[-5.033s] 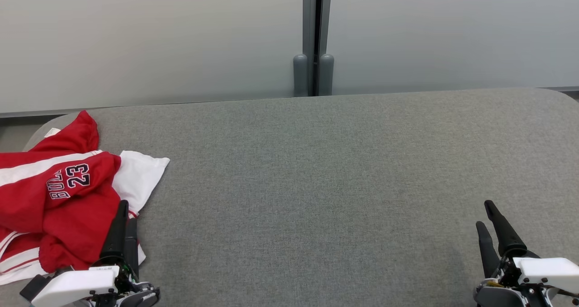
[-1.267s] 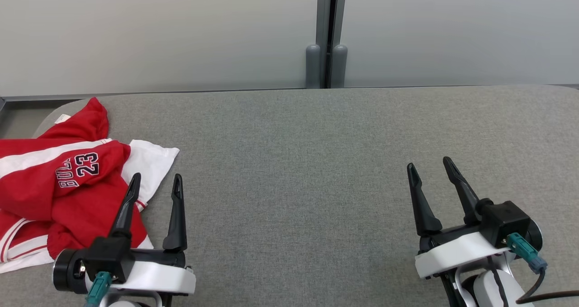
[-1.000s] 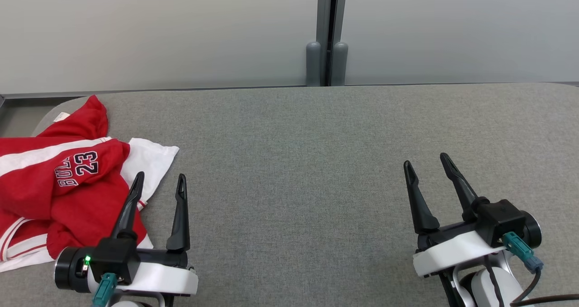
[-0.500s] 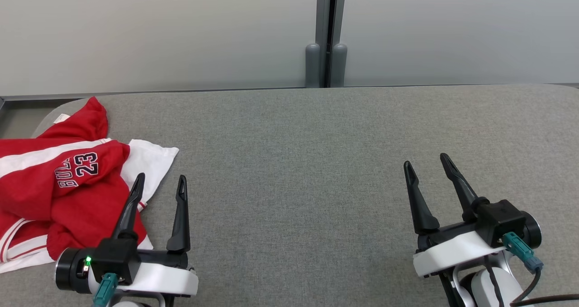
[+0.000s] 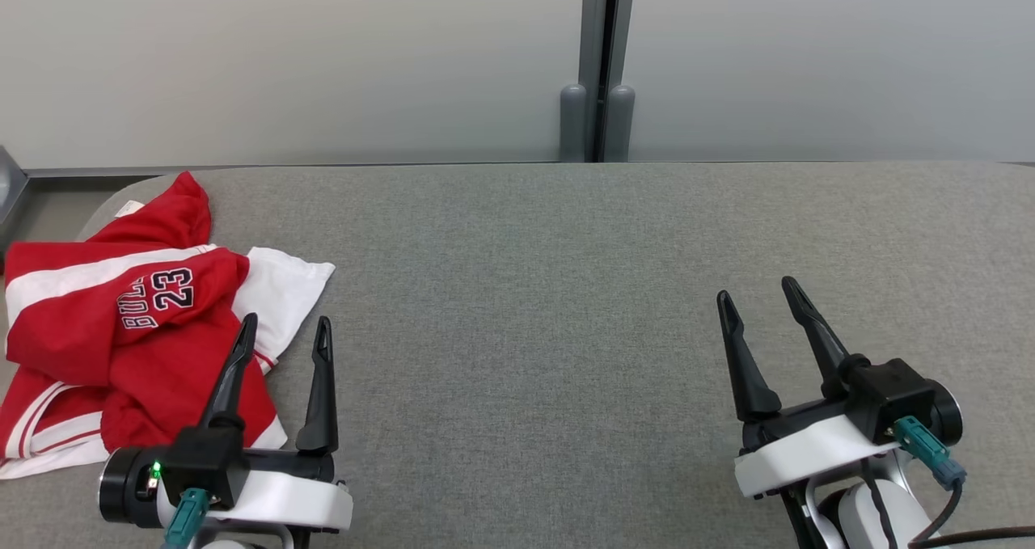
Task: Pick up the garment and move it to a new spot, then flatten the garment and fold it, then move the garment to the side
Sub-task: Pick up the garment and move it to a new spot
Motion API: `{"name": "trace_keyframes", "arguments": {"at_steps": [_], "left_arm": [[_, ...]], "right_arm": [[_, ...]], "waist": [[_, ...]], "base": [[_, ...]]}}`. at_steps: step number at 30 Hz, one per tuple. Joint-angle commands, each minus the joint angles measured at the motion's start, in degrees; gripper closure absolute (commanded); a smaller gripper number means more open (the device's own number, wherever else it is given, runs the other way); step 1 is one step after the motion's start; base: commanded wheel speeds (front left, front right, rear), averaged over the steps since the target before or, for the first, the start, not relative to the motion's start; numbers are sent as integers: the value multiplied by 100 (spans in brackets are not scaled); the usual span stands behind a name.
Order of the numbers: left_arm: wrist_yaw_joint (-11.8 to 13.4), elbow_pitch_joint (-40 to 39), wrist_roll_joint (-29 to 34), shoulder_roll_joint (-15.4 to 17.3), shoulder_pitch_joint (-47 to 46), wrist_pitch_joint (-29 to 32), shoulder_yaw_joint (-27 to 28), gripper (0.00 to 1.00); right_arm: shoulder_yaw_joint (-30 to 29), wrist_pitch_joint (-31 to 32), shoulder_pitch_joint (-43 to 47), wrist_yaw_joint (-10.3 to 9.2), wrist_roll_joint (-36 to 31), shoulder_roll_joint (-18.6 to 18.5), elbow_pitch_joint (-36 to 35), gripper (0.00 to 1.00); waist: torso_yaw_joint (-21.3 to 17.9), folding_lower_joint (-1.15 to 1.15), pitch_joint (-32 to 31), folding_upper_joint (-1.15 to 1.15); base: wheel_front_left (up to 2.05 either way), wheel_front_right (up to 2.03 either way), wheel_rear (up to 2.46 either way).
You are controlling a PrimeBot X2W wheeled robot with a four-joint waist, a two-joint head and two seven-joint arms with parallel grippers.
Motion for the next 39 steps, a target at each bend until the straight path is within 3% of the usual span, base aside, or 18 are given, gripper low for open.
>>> {"name": "trace_keyframes", "arguments": {"at_steps": [1, 10, 25, 31, 39], "left_arm": [[2, 34, -38, 27, 19, -2, 29, 0], [88, 220, -130, 28, 15, -2, 37, 0], [134, 475, -113, 26, 131, -2, 316, 0], [115, 482, -99, 30, 224, -2, 469, 0], [125, 375, -159, 31, 331, -2, 696, 0]], "right_arm": [[30, -30, 7, 12, 19, -45, 14, 0], [192, -29, 42, 12, 105, -43, 61, 0], [484, -29, 187, 12, 335, -43, 157, 0], [612, -29, 224, 12, 438, -43, 210, 0], [806, -29, 75, 12, 527, -45, 282, 0]], "waist": [[48, 0, -1, 0], [557, 0, -13, 0], [2039, 0, -169, 0], [2419, 0, -253, 0], [2512, 0, -211, 0]], "base": [[0, 0, 0], [0, 0, 0], [0, 0, 0], [0, 0, 0], [0, 0, 0]]}}
